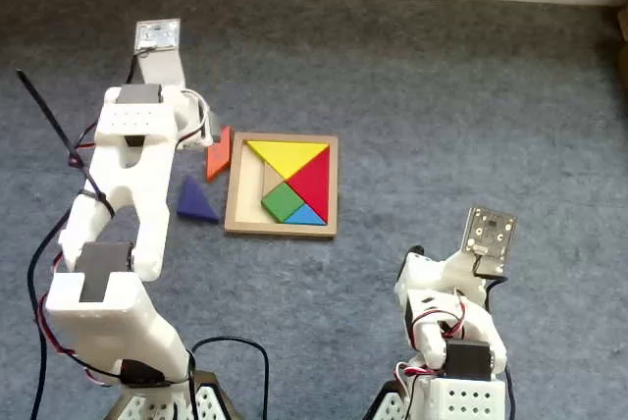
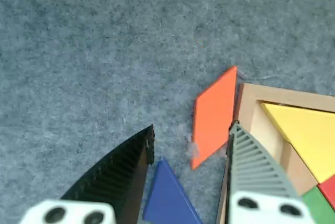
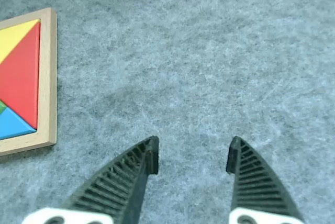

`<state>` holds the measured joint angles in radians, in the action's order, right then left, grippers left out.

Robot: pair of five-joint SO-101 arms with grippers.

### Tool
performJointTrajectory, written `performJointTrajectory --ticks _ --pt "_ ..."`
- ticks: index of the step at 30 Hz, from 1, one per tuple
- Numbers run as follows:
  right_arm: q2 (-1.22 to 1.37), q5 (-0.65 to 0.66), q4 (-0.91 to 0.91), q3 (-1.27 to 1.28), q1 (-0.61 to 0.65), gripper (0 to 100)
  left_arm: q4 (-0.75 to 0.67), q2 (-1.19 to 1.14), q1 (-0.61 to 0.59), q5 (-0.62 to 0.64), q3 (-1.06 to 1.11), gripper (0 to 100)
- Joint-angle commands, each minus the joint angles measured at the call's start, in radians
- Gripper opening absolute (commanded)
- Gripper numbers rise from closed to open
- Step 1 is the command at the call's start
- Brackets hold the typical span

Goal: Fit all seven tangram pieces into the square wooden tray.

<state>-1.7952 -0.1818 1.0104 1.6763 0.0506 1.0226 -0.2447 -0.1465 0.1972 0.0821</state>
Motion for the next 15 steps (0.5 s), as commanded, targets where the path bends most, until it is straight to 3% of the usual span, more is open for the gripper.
performJointTrajectory --ticks 1,8,15 --pt "0.007 -0.009 0.001 0.127 -0.010 21.7 -0.071 0.053 -0.010 -0.012 0.015 23" --pt "0.007 -0.009 0.001 0.127 -0.010 21.7 -0.089 -0.105 -0.010 -0.012 -0.079 23" --pt "0.007 -0.009 0.001 0.127 -0.010 21.7 0.115 -0.349 -0.012 -0.014 -0.390 23"
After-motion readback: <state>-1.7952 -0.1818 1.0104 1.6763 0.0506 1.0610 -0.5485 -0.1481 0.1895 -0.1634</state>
